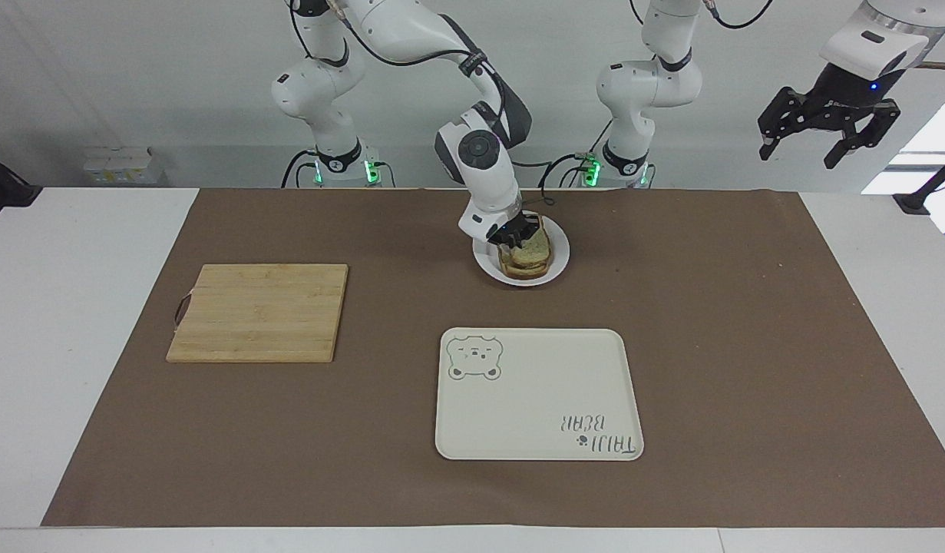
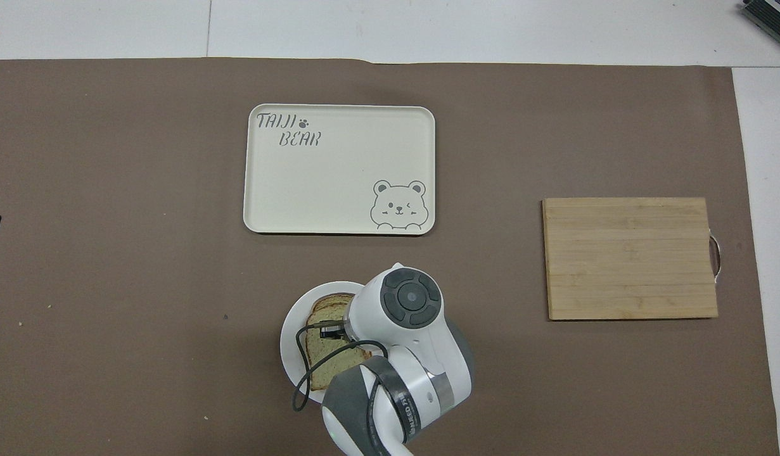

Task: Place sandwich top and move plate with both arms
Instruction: 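Lower the bread onto the egg and open the right gripper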

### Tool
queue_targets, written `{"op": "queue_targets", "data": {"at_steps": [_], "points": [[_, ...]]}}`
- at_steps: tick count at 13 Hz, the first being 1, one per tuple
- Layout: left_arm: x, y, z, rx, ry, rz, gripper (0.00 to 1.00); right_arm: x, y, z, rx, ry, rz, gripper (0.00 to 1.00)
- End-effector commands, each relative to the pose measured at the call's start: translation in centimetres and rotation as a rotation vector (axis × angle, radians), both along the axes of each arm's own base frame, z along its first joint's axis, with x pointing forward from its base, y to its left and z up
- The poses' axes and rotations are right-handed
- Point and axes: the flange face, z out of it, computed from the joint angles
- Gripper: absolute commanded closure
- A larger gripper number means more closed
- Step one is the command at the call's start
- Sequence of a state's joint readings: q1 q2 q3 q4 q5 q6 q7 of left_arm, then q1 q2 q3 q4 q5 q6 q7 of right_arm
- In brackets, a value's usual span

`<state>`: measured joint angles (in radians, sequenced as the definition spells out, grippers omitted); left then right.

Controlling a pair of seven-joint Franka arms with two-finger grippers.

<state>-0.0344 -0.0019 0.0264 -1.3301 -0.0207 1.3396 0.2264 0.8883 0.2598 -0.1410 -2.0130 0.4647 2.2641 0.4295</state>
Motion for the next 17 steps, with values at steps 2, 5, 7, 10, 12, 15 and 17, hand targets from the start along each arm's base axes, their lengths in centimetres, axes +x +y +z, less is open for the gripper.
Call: {"op": "queue_targets", "data": {"at_steps": [2, 5, 7, 10, 12, 15, 17], "points": [[-0.5, 0.6, 0.4, -0.008, 0.001, 0.005, 0.0, 1.8, -0.3, 0.3, 0.023, -0.02, -0.036, 0.01], [-0.5, 0.4, 0.4, -0.008, 0.001, 0.002, 0.0, 3.5, -0.9, 2.4, 0.04, -0.056, -0.051, 0.0], [-0.5, 0.5, 0.4, -0.008, 0.001, 0.004, 0.0, 5.5, -3.3, 4.8, 0.066, -0.081, -0.097, 0.0], [-0.5, 0.5, 0.4, -0.008, 0.001, 0.004, 0.0, 8.3, -7.9, 8.9, 0.042, -0.166, -0.116, 0.0], [-0.5, 0.5, 0.4, -0.008, 0.001, 0.004, 0.0, 10.0, -10.5, 11.5, -0.003, -0.192, -0.1, 0.0], [-0.5, 0.5, 0.4, -0.008, 0.001, 0.004, 0.0, 12.3, -14.0, 14.7, -0.103, -0.242, -0.075, 0.0], [-0.5, 0.5, 0.4, -0.008, 0.001, 0.004, 0.0, 13.0, -16.8, 16.0, -0.121, -0.244, -0.107, 0.0]]}}
